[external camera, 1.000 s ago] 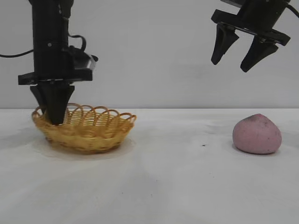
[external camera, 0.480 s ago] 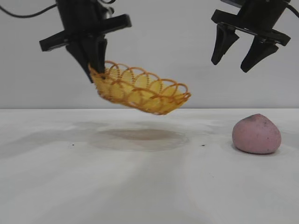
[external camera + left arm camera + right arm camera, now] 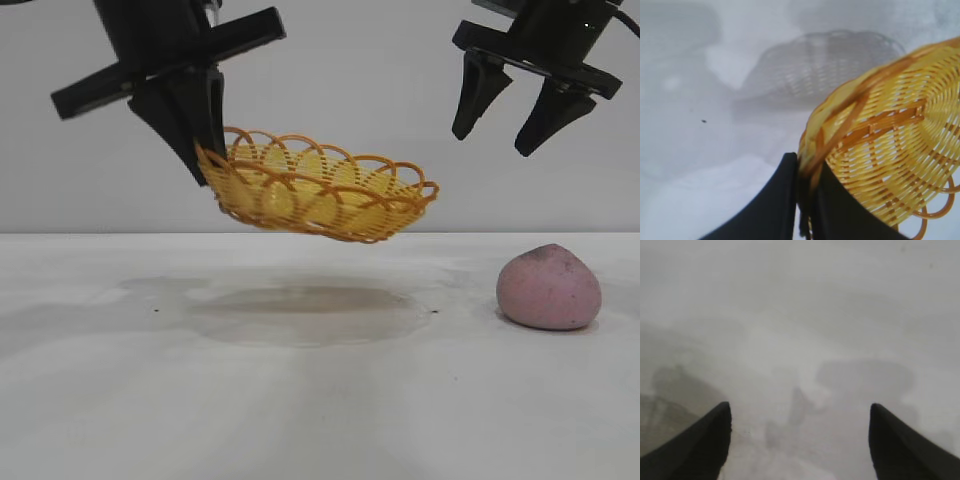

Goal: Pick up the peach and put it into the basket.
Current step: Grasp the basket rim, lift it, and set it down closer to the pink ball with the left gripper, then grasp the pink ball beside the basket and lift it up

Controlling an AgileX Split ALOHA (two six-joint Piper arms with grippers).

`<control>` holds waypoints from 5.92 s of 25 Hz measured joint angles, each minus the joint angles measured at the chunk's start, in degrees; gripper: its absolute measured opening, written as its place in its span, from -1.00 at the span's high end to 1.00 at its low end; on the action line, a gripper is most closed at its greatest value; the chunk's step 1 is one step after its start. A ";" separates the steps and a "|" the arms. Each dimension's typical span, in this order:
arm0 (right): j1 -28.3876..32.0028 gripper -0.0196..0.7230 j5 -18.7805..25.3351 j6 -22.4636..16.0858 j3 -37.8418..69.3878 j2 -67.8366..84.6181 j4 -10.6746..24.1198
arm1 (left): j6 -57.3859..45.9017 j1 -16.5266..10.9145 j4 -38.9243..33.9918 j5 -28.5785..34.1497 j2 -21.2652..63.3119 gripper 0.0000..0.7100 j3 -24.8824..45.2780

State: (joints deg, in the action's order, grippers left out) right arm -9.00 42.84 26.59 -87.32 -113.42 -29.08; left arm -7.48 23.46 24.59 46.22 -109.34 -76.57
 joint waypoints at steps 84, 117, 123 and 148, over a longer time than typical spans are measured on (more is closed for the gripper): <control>0.00 -0.49 1.04 0.00 -0.09 0.00 -1.19 | 7.54 -17.28 -23.93 18.42 54.73 -0.48 23.51; 0.00 -0.49 1.34 1.48 -0.09 -0.14 0.83 | 9.95 -17.28 -24.17 19.27 110.48 -0.48 48.24; 0.00 -0.49 1.34 1.48 -0.09 -0.14 0.92 | 10.17 -17.28 -24.17 18.52 110.48 -0.48 48.33; 0.00 -0.22 16.39 0.36 -0.09 -0.14 6.75 | 10.31 -24.42 -24.31 18.11 110.48 -0.48 48.33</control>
State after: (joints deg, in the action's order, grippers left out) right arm -9.00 59.22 26.95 -87.41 -113.56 -22.33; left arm 2.83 -0.96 0.28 64.33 1.14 -28.24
